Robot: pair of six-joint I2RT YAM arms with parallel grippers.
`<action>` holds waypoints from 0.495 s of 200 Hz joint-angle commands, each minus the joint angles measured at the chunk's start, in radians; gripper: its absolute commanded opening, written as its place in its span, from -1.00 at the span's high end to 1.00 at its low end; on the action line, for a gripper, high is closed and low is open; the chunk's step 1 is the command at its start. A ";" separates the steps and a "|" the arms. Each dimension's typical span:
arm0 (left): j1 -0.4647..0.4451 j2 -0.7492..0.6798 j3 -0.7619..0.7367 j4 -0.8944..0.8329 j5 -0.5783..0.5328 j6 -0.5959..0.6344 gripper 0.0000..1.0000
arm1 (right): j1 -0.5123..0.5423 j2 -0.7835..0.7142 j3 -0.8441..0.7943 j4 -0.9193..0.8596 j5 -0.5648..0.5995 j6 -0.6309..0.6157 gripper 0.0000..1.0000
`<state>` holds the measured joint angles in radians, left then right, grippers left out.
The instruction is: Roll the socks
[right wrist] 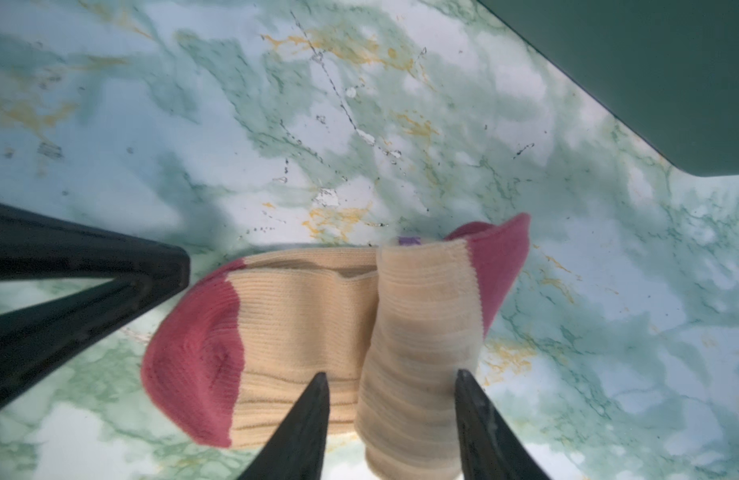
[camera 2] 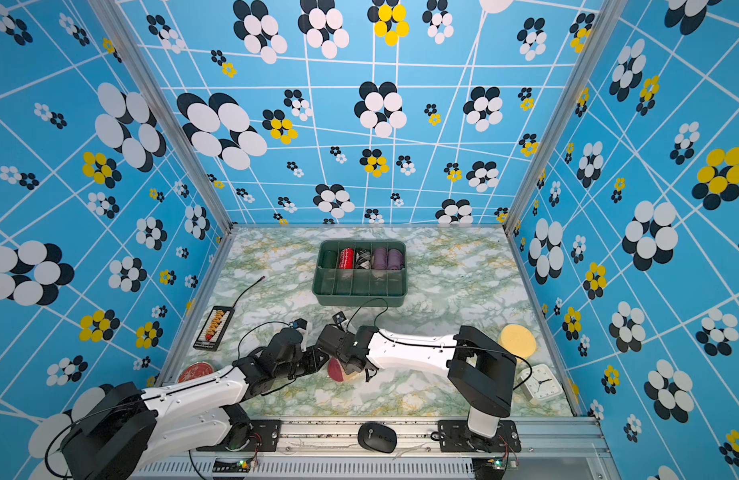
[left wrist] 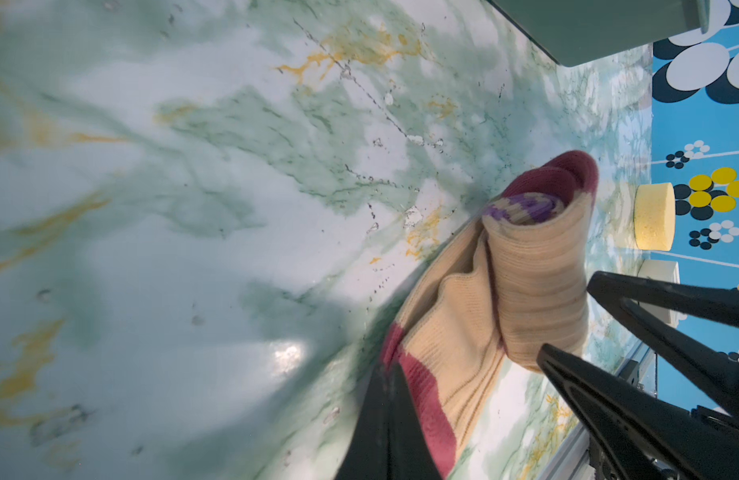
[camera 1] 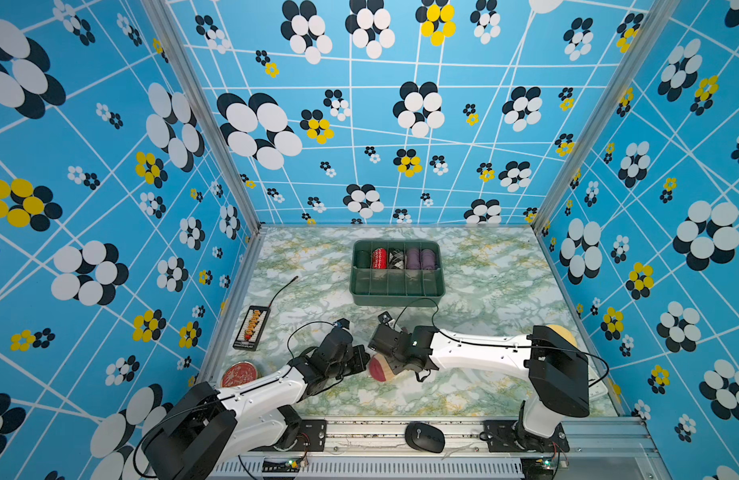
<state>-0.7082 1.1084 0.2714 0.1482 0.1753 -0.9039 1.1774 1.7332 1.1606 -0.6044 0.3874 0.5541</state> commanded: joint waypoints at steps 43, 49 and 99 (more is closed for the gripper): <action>0.000 0.005 0.107 -0.070 -0.010 0.072 1.00 | -0.208 -0.288 -0.224 0.041 0.014 0.085 0.10; -0.003 0.009 0.116 -0.072 -0.012 0.074 1.00 | -0.252 -0.298 -0.256 0.056 -0.005 0.087 0.15; -0.055 0.112 0.241 -0.098 -0.025 0.106 1.00 | -0.384 -0.352 -0.367 0.179 -0.105 0.060 0.23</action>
<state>-0.7345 1.1648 0.4431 0.0818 0.1665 -0.8387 0.8261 1.4082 0.8223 -0.5014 0.3531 0.6140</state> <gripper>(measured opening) 0.046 0.396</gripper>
